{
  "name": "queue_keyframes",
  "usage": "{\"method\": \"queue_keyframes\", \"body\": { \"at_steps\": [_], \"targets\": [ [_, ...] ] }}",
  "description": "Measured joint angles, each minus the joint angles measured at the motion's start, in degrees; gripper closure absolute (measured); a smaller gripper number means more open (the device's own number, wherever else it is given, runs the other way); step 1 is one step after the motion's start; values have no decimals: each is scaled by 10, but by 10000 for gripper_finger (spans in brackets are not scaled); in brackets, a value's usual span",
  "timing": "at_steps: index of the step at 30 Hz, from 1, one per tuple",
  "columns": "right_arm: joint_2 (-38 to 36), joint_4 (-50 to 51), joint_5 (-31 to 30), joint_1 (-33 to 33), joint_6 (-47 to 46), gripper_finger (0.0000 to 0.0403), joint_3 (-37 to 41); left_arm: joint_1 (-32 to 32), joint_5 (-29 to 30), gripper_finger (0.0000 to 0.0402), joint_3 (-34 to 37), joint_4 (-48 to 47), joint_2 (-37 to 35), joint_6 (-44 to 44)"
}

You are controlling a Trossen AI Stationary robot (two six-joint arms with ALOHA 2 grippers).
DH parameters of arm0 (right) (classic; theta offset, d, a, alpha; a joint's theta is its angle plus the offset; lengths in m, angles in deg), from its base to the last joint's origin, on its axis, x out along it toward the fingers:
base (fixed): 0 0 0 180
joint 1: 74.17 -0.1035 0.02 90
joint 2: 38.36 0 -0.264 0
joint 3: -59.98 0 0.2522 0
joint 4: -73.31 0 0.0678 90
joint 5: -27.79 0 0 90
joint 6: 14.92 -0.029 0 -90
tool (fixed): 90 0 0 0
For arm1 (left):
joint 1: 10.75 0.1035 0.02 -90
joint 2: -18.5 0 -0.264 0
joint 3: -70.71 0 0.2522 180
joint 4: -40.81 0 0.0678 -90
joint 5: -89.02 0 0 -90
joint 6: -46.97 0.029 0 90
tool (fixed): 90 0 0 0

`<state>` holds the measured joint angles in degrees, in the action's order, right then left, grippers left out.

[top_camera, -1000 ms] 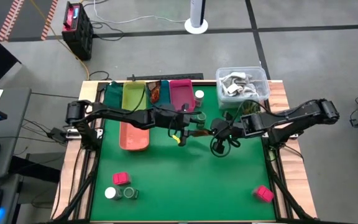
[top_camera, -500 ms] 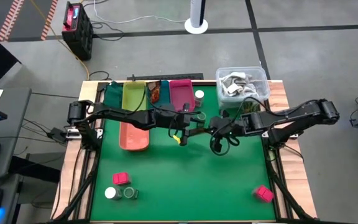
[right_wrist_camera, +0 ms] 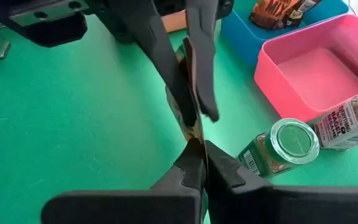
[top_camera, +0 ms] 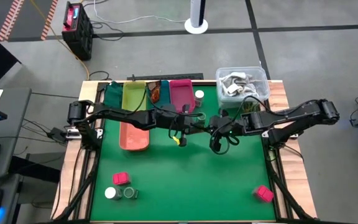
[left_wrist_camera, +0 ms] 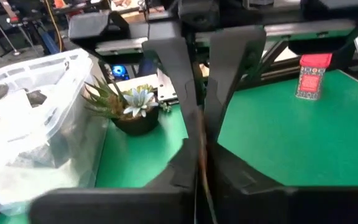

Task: Sort spices by type
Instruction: Put the orange spice bag into the blue bin

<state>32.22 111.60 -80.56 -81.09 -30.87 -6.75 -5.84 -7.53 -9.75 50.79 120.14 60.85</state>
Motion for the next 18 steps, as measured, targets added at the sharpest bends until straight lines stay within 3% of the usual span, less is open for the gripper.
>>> {"method": "queue_keyframes", "body": {
  "at_steps": [18],
  "targets": [
    [-5, 8, -7, 0, -1, 203, 0, 12, 1, 401, 1, -34, -4, -12]
  ]
}}
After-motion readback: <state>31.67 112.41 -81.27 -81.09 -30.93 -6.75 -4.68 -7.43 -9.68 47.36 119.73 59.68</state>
